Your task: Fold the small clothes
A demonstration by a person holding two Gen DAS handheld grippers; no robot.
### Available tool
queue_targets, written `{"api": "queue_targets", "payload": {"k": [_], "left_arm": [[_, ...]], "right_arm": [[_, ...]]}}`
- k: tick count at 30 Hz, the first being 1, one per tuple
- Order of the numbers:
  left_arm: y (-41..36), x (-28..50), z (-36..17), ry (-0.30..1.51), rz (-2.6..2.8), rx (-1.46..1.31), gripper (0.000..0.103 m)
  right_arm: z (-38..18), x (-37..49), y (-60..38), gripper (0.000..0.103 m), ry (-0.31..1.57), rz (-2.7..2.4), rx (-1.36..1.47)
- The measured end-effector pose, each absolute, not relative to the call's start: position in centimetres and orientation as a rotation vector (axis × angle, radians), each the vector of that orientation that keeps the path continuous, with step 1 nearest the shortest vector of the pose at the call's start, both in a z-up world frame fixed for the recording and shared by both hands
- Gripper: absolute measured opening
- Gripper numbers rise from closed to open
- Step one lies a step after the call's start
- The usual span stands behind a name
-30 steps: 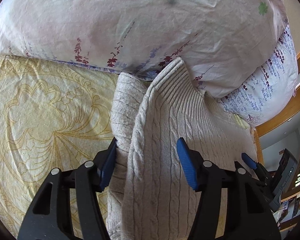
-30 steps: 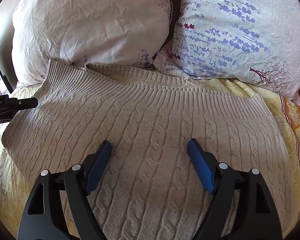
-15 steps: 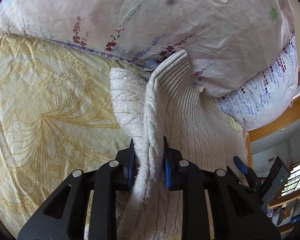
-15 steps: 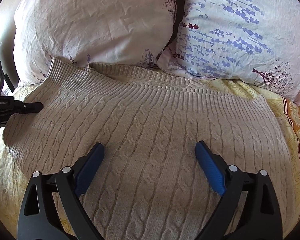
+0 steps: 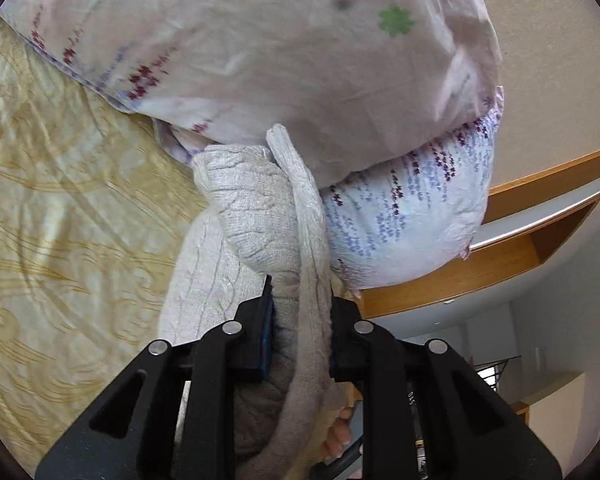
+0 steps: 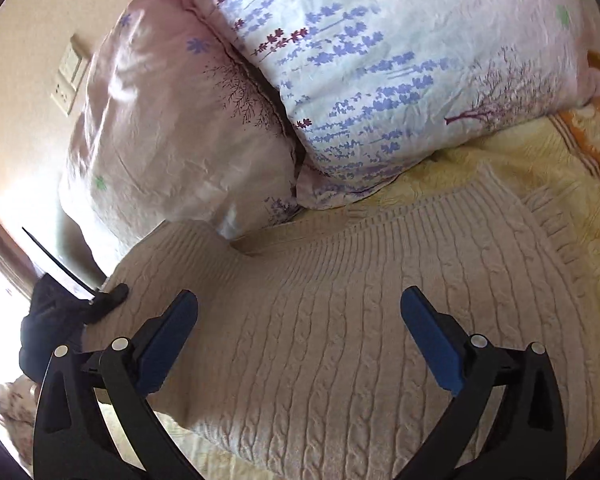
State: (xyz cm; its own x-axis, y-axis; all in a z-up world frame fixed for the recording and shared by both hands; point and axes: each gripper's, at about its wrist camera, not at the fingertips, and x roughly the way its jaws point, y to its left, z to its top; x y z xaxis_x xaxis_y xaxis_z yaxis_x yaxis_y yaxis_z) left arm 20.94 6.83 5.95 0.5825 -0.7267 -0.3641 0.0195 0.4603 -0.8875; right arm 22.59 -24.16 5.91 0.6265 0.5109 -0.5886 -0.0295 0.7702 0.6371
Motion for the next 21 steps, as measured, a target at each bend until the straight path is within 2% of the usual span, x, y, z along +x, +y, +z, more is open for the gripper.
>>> {"api": "queue_targets", "payload": {"k": [9, 15, 19, 21], "left_arm": [[-5.0, 23.6, 4.7, 0.887, -0.716, -1.047, 0.018], [-9.4, 24.1, 3.7, 0.912, -0.777, -1.038, 0.018], [-12.3, 24.4, 2.3, 1.031, -0.875, -1.064, 0.026], [-12.4, 24.1, 2.7, 1.029, -0.925, -1.072, 0.029]], "right_arm": [[4.7, 23.0, -29.9, 0.102, 0.852, 0.418, 0.906], [3.4, 23.6, -31.8, 0.102, 0.894, 0.471, 1.056], [2.8, 23.7, -32.1, 0.102, 0.910, 0.504, 1.103], [2.6, 23.5, -32.2, 0.102, 0.920, 0.496, 1.108]]}}
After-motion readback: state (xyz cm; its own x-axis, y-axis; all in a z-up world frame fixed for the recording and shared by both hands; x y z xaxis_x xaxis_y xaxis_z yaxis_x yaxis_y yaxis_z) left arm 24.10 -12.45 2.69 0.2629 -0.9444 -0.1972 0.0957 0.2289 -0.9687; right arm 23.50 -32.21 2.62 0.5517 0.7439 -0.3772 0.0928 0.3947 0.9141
